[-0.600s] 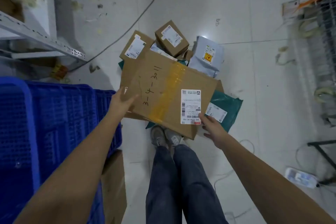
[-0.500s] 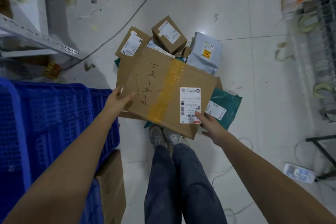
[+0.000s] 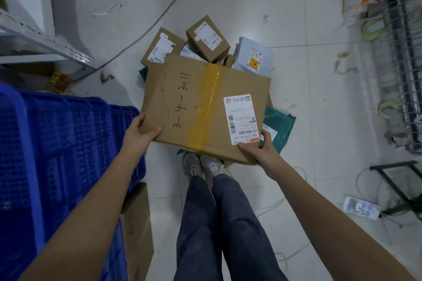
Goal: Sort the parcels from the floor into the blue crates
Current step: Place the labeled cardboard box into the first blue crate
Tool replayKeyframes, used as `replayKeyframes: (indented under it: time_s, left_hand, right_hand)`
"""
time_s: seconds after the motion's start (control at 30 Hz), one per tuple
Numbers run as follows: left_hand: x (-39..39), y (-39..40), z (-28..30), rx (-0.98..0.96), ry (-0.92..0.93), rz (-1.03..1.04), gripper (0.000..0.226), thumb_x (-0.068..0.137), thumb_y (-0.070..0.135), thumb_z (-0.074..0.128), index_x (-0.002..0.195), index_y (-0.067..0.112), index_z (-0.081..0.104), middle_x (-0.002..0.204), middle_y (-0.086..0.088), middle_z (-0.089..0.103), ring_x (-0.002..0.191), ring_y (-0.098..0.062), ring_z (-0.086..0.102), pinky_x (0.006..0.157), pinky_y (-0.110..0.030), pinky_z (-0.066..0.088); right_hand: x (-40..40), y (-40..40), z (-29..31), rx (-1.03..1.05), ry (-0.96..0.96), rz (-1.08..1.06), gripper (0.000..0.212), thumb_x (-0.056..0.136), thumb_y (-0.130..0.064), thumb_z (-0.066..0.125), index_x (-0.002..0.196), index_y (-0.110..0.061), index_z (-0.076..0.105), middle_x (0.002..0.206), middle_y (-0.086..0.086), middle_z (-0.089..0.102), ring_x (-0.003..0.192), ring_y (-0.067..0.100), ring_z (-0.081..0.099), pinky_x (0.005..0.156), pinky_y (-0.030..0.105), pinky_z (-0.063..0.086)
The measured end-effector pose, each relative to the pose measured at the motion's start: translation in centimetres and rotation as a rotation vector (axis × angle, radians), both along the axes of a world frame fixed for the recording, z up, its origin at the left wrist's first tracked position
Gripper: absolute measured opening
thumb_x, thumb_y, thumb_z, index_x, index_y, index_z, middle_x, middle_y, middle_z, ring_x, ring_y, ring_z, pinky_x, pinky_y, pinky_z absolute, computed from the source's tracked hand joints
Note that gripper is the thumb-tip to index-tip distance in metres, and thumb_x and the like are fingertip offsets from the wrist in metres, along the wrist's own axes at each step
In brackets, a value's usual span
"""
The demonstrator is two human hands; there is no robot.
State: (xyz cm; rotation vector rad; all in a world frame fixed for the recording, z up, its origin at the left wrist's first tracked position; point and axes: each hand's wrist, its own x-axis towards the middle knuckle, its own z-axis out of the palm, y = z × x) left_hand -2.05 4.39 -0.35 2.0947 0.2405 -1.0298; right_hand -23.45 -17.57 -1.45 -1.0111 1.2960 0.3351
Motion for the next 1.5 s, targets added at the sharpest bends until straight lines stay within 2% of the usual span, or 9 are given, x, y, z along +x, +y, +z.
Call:
replayKeyframes:
  time_s: [0.1, 0.33, 0.57, 0.87, 1.03, 1.17, 1.3, 1.37, 1.5]
  left_hand:
    - [-0.4, 1.0, 2.7, -0.073, 0.008, 0.067, 0.062, 0.086, 0.019, 0.066, 0.141, 0.019, 0.038, 0.139, -0.002, 0.044, 0.120, -0.017, 0.045, 0.081, -0.024, 0.044]
    - [-2.1, 2.0, 9.5, -0.282, -0.061, 0.339, 0.047, 0.091, 0.032, 0.059, 0.133, 0.022, 0.042, 0.135, 0.000, 0.048, 0.123, -0.021, 0.048, 0.101, -0.044, 0.044]
    - [-5.4, 3.0, 15.0, -0.527, -0.033, 0.686, 0.057, 0.088, 0.019, 0.063, 0.140, 0.011, 0.039, 0.137, -0.007, 0.050, 0.124, -0.022, 0.050, 0.108, -0.041, 0.039]
    - [-9.8, 1.9, 20.4, -0.795, 0.088, 0.756, 0.057, 0.083, 0.028, 0.061, 0.136, 0.017, 0.047, 0.131, -0.009, 0.058, 0.110, -0.022, 0.060, 0.090, -0.039, 0.053]
    - [-11.6, 1.2, 21.0, -0.807, 0.084, 0.798, 0.053, 0.088, 0.018, 0.056, 0.139, 0.010, 0.043, 0.095, -0.002, 0.063, 0.053, -0.004, 0.059, 0.054, -0.020, 0.055]
    - [-12.6, 1.7, 21.8, -0.851, 0.103, 0.812, 0.075, 0.070, 0.023, 0.072, 0.138, 0.010, 0.043, 0.101, -0.004, 0.065, 0.063, -0.009, 0.066, 0.056, -0.025, 0.057]
    - [-12.8, 4.5, 22.6, -0.871, 0.104, 0.795, 0.040, 0.091, 0.013, 0.050, 0.132, 0.011, 0.048, 0.072, 0.004, 0.065, 0.052, -0.006, 0.057, 0.064, -0.026, 0.058]
    - [-12.9, 7.3, 23.7, -0.847, 0.017, 0.862, 0.034, 0.095, 0.016, 0.048, 0.128, 0.013, 0.051, 0.065, 0.006, 0.062, 0.053, -0.005, 0.056, 0.072, -0.029, 0.058]
    - [-13.6, 13.9, 26.3, -0.625, -0.242, 1.067, 0.049, 0.091, 0.022, 0.057, 0.137, 0.012, 0.043, 0.116, -0.002, 0.061, 0.097, -0.013, 0.060, 0.081, -0.033, 0.052]
  right_hand:
    - [-0.6, -0.4, 3.4, -0.033, -0.064, -0.007, 0.079, 0.078, -0.016, 0.075, 0.139, -0.031, 0.026, 0.124, 0.005, 0.056, 0.107, 0.020, 0.056, 0.073, 0.027, 0.050]
    - [-1.5, -2.1, 12.1, -0.073, -0.245, 0.003, 0.070, 0.082, -0.014, 0.069, 0.140, -0.032, 0.034, 0.130, 0.000, 0.055, 0.112, 0.014, 0.056, 0.076, 0.024, 0.055]
    - [-1.8, -2.0, 18.5, -0.085, -0.436, 0.056, 0.098, 0.042, -0.046, 0.091, 0.129, -0.041, 0.045, 0.125, 0.004, 0.064, 0.114, 0.019, 0.060, 0.085, 0.033, 0.056]
    - [-3.2, 1.6, 22.0, -0.045, -0.531, 0.009, 0.106, 0.030, -0.047, 0.093, 0.124, -0.043, 0.045, 0.129, 0.001, 0.059, 0.111, 0.014, 0.061, 0.074, 0.024, 0.055]
    - [-4.3, 1.8, 22.8, -0.019, -0.576, -0.048, 0.118, 0.025, -0.048, 0.094, 0.130, -0.030, 0.043, 0.119, -0.001, 0.063, 0.097, 0.008, 0.068, 0.068, 0.023, 0.057]
    - [-3.9, 2.3, 23.3, -0.083, -0.488, 0.196, 0.115, 0.042, -0.057, 0.087, 0.139, -0.043, 0.027, 0.131, -0.008, 0.053, 0.118, 0.013, 0.054, 0.096, 0.041, 0.052]
    - [-2.7, 3.4, 24.0, -0.105, -0.505, 0.302, 0.105, 0.047, -0.046, 0.084, 0.135, -0.042, 0.028, 0.122, -0.011, 0.056, 0.107, 0.008, 0.058, 0.073, 0.023, 0.057]
    - [-1.8, 3.8, 24.3, -0.121, -0.520, 0.374, 0.111, 0.043, -0.054, 0.087, 0.137, -0.043, 0.028, 0.124, -0.011, 0.058, 0.112, 0.008, 0.058, 0.084, 0.026, 0.055]
    - [1.6, 4.5, 25.1, -0.057, -0.545, 0.602, 0.116, 0.045, -0.053, 0.089, 0.140, -0.046, 0.024, 0.130, -0.007, 0.057, 0.120, 0.017, 0.056, 0.102, 0.048, 0.046]
